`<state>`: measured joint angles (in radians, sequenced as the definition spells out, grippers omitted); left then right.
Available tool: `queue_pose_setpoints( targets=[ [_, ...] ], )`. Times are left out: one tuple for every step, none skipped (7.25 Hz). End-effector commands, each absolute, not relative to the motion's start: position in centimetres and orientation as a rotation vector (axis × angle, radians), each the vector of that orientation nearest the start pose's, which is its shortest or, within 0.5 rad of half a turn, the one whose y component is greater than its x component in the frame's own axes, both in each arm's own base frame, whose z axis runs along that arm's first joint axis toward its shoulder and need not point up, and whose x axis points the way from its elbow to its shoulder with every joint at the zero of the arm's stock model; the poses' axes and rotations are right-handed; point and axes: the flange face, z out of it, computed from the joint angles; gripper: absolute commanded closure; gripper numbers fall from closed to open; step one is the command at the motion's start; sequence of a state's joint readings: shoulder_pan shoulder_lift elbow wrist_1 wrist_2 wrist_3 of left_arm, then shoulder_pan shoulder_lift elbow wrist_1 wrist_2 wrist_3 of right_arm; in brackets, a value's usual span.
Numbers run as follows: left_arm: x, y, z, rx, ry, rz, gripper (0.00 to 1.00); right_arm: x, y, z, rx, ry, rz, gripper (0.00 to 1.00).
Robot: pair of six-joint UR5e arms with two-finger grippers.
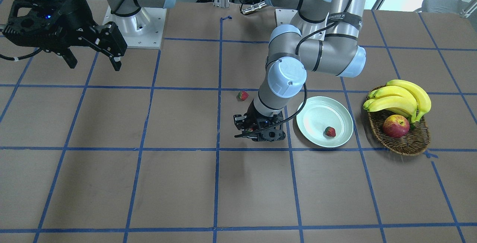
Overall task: Collect all strawberries into plate
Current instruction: 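Carry the strawberry onto the plate and release it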
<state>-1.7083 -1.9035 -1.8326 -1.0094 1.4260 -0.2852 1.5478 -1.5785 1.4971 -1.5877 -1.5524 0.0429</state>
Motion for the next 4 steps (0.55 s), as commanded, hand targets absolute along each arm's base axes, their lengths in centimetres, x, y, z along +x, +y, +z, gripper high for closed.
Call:
queue_pose_setpoints(
  targets=[
    [-12.8, -54.9, 26.4, -0.111, 3.108, 0.165, 1.00, 12.4, -50.0, 53.0, 0.101, 3.117, -0.153, 0.00],
    [-9.0, -54.9, 26.1, -0.103, 3.099, 0.221, 1.00, 12.4, -50.0, 53.0, 0.101, 3.117, -0.153, 0.00],
    [-5.0, -54.2, 24.6, -0.124, 3.071, 0.288, 1.00, 12.4, -50.0, 53.1, 0.101, 3.117, -0.155, 0.00],
    [-1.6, -53.1, 23.1, -0.139, 3.070, 0.354, 1.00, 12.4, -50.0, 53.1, 0.101, 3.117, -0.155, 0.00]
  ],
)
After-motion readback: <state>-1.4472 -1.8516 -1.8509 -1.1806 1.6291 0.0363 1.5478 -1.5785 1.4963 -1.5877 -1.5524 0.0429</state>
